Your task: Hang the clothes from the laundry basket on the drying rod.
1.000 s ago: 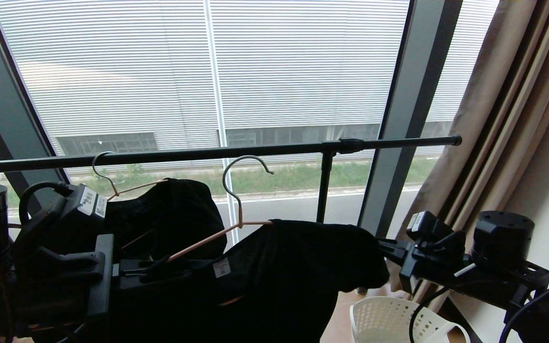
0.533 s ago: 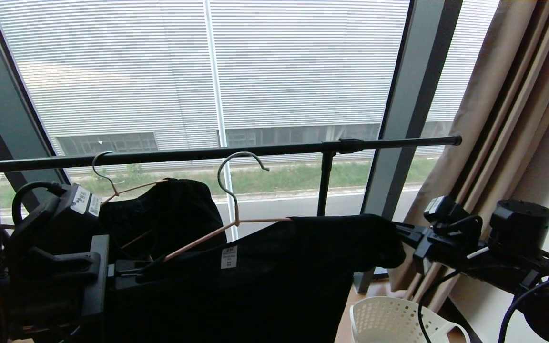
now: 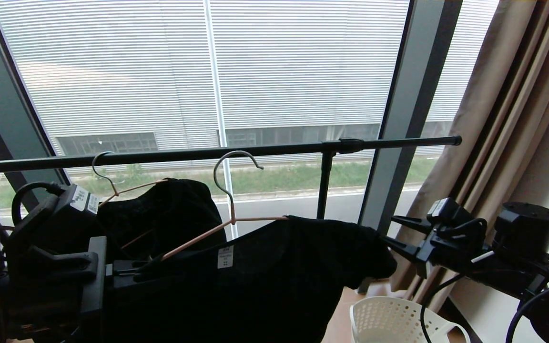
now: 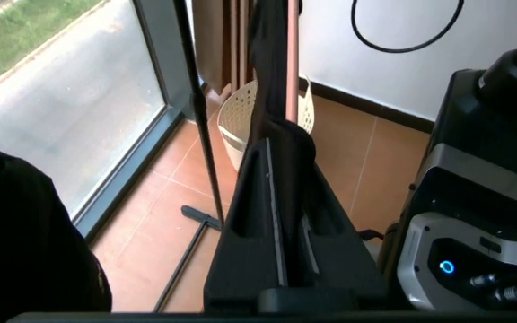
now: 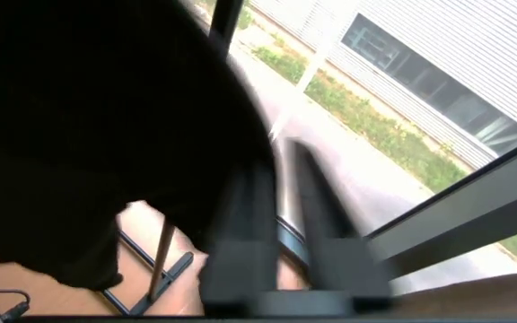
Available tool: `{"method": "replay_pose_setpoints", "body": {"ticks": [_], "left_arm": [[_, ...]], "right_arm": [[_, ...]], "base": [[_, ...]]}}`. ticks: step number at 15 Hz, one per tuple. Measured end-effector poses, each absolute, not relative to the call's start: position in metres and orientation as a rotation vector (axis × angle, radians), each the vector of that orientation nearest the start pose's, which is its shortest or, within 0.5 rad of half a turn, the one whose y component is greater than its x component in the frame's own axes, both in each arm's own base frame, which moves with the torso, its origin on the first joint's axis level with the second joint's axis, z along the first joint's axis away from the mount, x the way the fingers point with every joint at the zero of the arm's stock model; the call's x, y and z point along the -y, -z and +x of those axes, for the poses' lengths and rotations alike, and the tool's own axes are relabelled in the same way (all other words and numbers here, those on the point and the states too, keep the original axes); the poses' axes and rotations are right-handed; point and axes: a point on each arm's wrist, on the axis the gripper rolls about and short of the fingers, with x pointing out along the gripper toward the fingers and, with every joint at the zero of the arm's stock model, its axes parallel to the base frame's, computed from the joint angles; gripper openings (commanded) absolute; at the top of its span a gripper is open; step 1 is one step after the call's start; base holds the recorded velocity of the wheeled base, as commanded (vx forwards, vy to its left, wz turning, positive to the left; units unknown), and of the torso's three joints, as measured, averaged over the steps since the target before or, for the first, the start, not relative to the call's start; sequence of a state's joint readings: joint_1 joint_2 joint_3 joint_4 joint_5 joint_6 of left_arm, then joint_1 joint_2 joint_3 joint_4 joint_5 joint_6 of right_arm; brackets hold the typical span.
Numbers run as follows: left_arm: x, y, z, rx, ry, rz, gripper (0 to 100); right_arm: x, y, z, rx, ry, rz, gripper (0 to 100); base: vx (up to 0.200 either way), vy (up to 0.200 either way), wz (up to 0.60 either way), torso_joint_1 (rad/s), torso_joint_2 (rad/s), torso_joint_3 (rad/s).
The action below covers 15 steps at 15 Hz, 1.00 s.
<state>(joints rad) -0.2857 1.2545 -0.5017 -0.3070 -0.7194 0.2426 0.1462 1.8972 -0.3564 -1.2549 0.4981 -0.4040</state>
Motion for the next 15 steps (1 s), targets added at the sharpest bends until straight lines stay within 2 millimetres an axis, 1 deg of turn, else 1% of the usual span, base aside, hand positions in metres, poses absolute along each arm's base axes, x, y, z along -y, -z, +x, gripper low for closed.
{"method": "replay_pose_setpoints", "body": {"ticks": [3, 6, 9, 12, 15], "left_arm": [[0.053, -0.175, 0.159, -0.344, 0.981, 0.1, 0], [0.039, -0.175, 0.158, -0.376, 0.879, 0.01, 0], [0.031, -0.175, 0.16, -0.379, 0.83, -0.011, 0], [0.024, -0.175, 0.172, -0.409, 0.756, -0.049, 0], [0.025, -0.175, 0.185, -0.422, 0.695, -0.089, 0]], "right_arm": [[-0.055, -0.092, 0.259, -0.126, -0.708, -0.343, 100], [-0.067, -0.103, 0.249, -0.081, -0.751, -0.351, 100], [-0.073, -0.113, 0.243, -0.055, -0.763, -0.33, 100], [-0.081, -0.126, 0.236, -0.026, -0.733, -0.285, 100], [-0.088, -0.136, 0.236, -0.019, -0.66, -0.253, 100]], "base": [[0.0, 0.0, 0.0, 0.0, 0.0, 0.0], [0.0, 0.0, 0.0, 0.0, 0.0, 0.0], [0.0, 0.0, 0.0, 0.0, 0.0, 0.0], [0.0, 0.0, 0.0, 0.0, 0.0, 0.0], [0.0, 0.0, 0.0, 0.0, 0.0, 0.0]]}}
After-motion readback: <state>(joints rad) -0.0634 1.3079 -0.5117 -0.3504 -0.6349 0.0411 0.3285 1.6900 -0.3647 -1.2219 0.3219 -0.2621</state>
